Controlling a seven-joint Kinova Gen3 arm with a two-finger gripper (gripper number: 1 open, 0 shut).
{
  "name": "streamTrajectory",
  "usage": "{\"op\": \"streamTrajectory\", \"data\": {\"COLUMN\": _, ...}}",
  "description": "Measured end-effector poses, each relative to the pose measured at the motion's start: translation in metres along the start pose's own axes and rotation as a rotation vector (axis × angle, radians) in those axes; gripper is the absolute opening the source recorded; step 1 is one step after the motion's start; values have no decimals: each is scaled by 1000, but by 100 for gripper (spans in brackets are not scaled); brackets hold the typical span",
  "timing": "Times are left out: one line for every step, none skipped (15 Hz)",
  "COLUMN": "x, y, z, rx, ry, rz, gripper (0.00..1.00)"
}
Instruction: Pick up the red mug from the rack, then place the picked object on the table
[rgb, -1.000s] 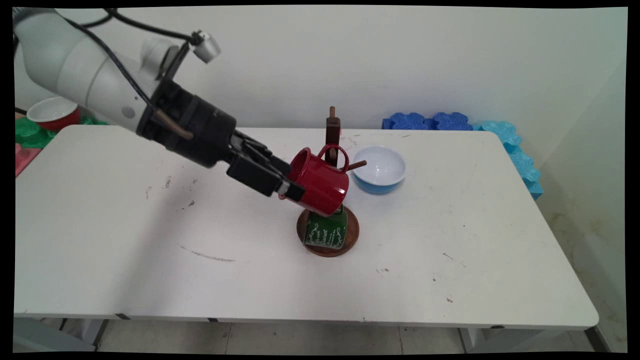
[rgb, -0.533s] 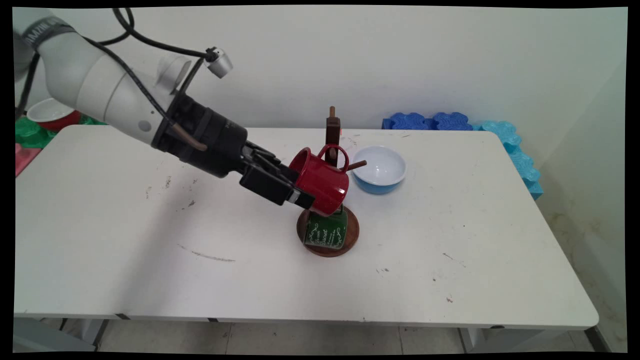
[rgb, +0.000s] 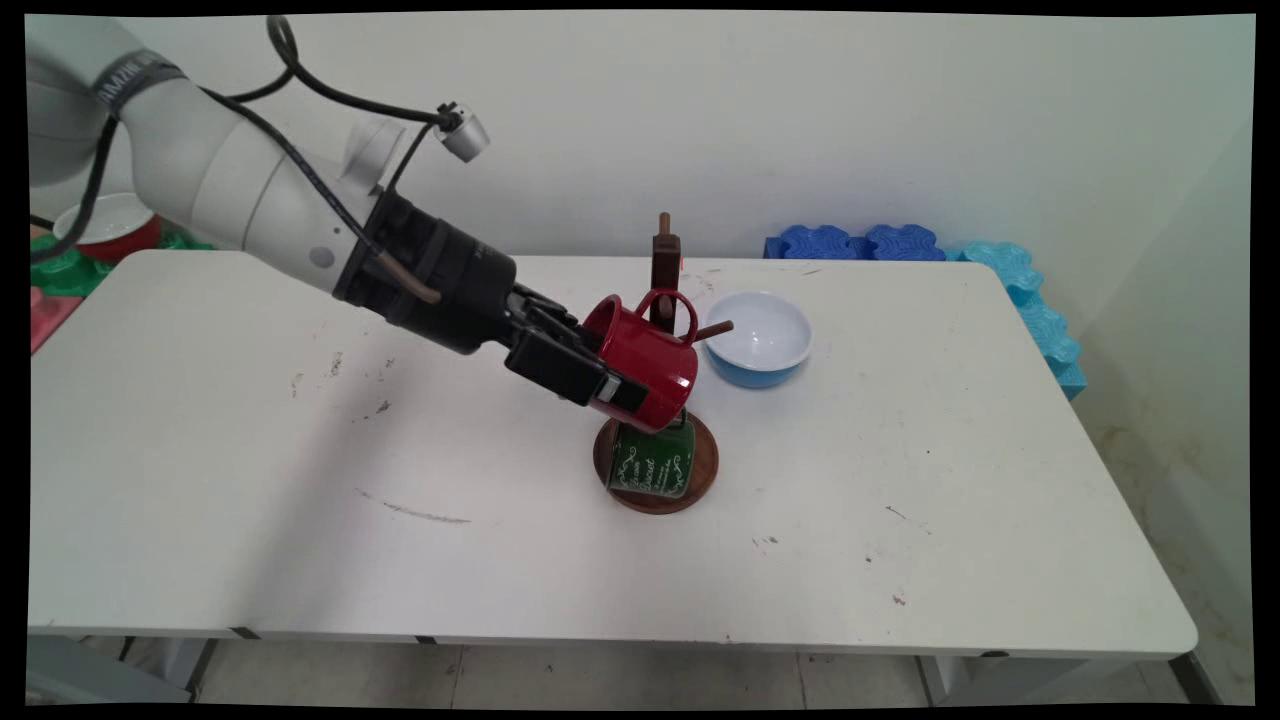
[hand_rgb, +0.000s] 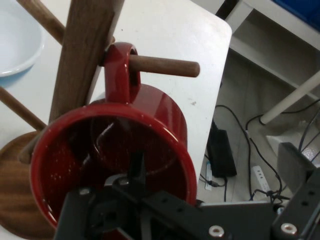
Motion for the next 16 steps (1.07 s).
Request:
{"op": "streamTrajectory", "data": {"x": 0, "y": -1, "z": 1, "rx": 1, "ry": 1, "rz": -1, "gripper": 100}}
{"op": "streamTrajectory", "data": {"x": 0, "y": -2, "z": 3, "rx": 2, "ry": 2, "rz": -2, "gripper": 100}}
{"op": "streamTrajectory", "data": {"x": 0, "y": -3, "z": 4, "rx": 4, "ry": 3, "rz": -3, "gripper": 100}}
{"op": "streamTrajectory", "data": {"x": 1, "y": -4, "z": 5, "rx": 4, "ry": 4, "rz": -4, "gripper": 100}}
{"op": "streamTrajectory", "data": {"x": 1, "y": -5, "z": 7, "rx": 5, "ry": 5, "rz": -4, "gripper": 100}}
{"op": "streamTrajectory", "data": {"x": 1, "y": -5, "z": 8, "rx": 6, "ry": 6, "rz": -5, "gripper": 0}}
{"op": "streamTrajectory", "data": {"x": 1, "y": -5, "z": 8, "rx": 7, "ry": 7, "rz": -5, "gripper": 0}}
{"op": "streamTrajectory", "data": {"x": 2, "y": -6, "z": 9, "rx": 8, "ry": 8, "rz": -5, "gripper": 0}}
{"op": "streamTrajectory", "data": {"x": 2, "y": -6, "z": 10, "rx": 10, "ry": 9, "rz": -5, "gripper": 0}}
{"op": "streamTrajectory", "data": {"x": 3, "y": -7, "z": 11, "rx": 11, "ry": 10, "rz": -4, "gripper": 0}}
{"op": "streamTrajectory", "data": {"x": 3, "y": -7, "z": 12, "rx": 13, "ry": 11, "rz": -3, "gripper": 0}}
{"op": "streamTrajectory", "data": {"x": 3, "y": -7, "z": 13, "rx": 14, "ry": 12, "rz": -1, "gripper": 0}}
{"op": "streamTrajectory", "data": {"x": 3, "y": -8, "z": 14, "rx": 15, "ry": 14, "rz": 0, "gripper": 0}}
{"op": "streamTrajectory", "data": {"x": 2, "y": -8, "z": 15, "rx": 16, "ry": 15, "rz": 1, "gripper": 0}}
{"op": "streamTrajectory", "data": {"x": 2, "y": -8, "z": 16, "rx": 17, "ry": 16, "rz": 3, "gripper": 0}}
{"op": "streamTrajectory", "data": {"x": 2, "y": -8, "z": 16, "rx": 18, "ry": 17, "rz": 4, "gripper": 0}}
